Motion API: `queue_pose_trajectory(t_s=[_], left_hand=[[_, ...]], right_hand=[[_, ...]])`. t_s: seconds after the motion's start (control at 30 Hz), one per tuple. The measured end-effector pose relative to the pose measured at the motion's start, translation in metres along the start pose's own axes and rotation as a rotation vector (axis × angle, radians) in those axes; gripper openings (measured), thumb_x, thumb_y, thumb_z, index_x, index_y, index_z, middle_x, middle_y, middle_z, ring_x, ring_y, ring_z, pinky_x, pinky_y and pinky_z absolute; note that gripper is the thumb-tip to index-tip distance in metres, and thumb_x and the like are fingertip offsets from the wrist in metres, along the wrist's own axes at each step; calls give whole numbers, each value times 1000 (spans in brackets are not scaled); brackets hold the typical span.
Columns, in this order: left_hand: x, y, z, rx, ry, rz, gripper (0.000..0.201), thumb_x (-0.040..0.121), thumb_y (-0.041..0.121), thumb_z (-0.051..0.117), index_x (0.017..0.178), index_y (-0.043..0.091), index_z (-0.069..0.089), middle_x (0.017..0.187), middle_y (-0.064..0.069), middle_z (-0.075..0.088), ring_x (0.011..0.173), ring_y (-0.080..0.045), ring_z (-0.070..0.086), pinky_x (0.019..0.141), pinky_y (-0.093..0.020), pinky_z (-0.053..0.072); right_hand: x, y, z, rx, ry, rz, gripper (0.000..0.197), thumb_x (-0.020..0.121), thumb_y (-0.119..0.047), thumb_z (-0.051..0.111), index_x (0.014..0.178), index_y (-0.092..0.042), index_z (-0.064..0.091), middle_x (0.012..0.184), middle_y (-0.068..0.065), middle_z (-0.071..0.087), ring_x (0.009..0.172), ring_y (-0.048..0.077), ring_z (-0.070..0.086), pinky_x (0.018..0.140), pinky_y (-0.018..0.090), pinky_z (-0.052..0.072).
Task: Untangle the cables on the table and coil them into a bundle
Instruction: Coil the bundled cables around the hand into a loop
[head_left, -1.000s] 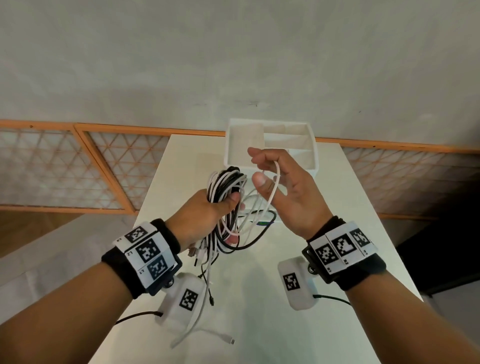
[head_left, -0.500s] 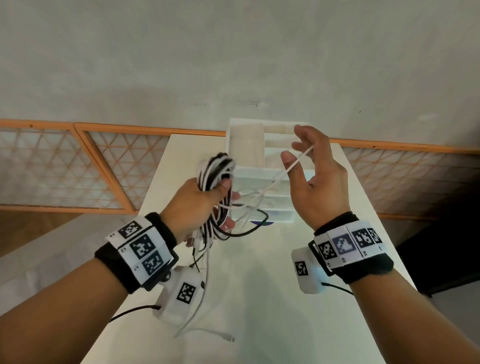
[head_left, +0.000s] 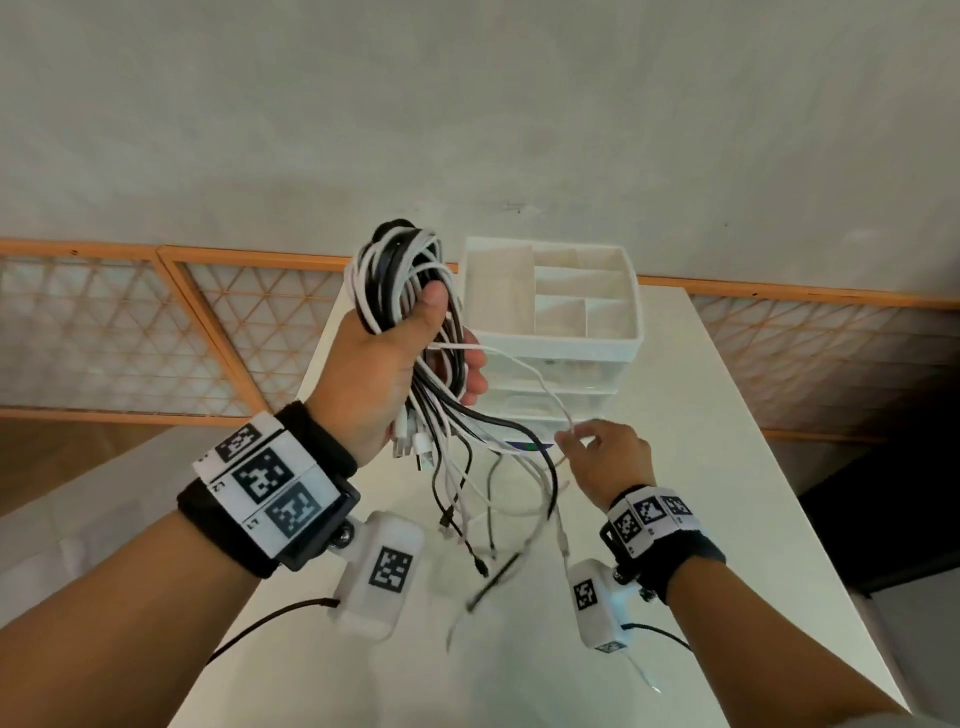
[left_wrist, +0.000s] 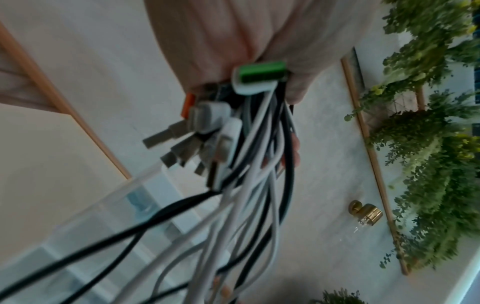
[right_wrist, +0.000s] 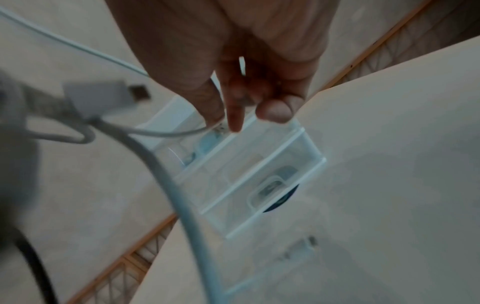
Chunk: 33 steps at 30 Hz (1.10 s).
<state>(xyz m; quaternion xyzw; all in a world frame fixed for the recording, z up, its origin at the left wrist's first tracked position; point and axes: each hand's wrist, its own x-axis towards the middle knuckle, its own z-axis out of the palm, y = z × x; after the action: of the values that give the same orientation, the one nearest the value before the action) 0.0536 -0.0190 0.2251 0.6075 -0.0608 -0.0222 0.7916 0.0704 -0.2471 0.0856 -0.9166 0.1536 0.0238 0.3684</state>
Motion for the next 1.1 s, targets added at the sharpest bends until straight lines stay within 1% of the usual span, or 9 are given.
queue_pose_trajectory(t_s=[0.17,0.3,0.43,0.53,0.73,0.83,0.9,1.03,1.1], left_hand=[[-2,-1,-5,109,-81,17,25,100,30,45,107,10,59,104,-18,74,63,-35,69,60,-43,61],[-4,-18,-1,309,-190,-48,30,96,39,51,102,12,63,92,-20,75,64,-36,70,67,-48,59],[-5,-44,-1,467,-194,-123,24,91,48,58,101,30,71,101,-11,76,92,-30,72,92,-56,53],[-5,-52,1,405,-226,-228,25,92,44,60,109,27,69,105,-7,76,98,-25,72,95,-50,54],[-6,-55,-5,568,-266,-402,36,100,38,51,116,7,58,79,-17,63,65,-28,75,48,-31,55],[-3,-57,-14,537,-182,-440,36,100,35,51,118,4,56,90,-25,61,69,-37,74,52,-37,57],[0,-55,-19,512,-121,-433,32,100,35,52,115,9,60,97,-29,67,68,-37,74,57,-42,58],[4,-45,-28,520,46,-385,23,100,35,53,104,15,65,74,-13,73,60,-31,74,47,-34,57],[7,-41,-33,492,112,-382,22,99,34,55,104,15,64,85,-14,73,62,-32,74,51,-35,59]], right_hand=[[-4,1,-2,373,-162,-16,32,102,-24,47,80,-10,65,55,5,61,39,21,50,49,31,48],[-11,-43,-16,903,-242,-94,27,107,-16,36,88,-7,53,66,20,67,42,28,59,46,33,51],[-24,-78,-37,1016,-352,-254,28,108,-25,35,92,-7,50,68,16,66,50,29,65,50,33,55],[-32,-87,-42,1022,-347,-383,32,107,-25,33,88,-9,52,66,8,60,49,24,56,52,29,49],[-24,-93,-66,882,-46,-632,26,101,-39,48,93,-22,66,75,2,57,67,22,53,78,46,51],[-21,-87,-74,691,225,-690,21,103,-31,49,102,-27,70,91,-6,64,85,17,58,85,38,50],[-14,-78,-75,593,366,-697,19,102,-28,51,107,-26,70,98,1,66,87,16,59,83,31,49],[-4,-57,-78,484,473,-552,23,103,-31,48,111,-26,70,88,-15,62,74,5,56,72,25,47],[1,-46,-81,500,564,-455,22,103,-35,46,107,-32,67,80,-19,60,71,-1,55,70,21,47]])
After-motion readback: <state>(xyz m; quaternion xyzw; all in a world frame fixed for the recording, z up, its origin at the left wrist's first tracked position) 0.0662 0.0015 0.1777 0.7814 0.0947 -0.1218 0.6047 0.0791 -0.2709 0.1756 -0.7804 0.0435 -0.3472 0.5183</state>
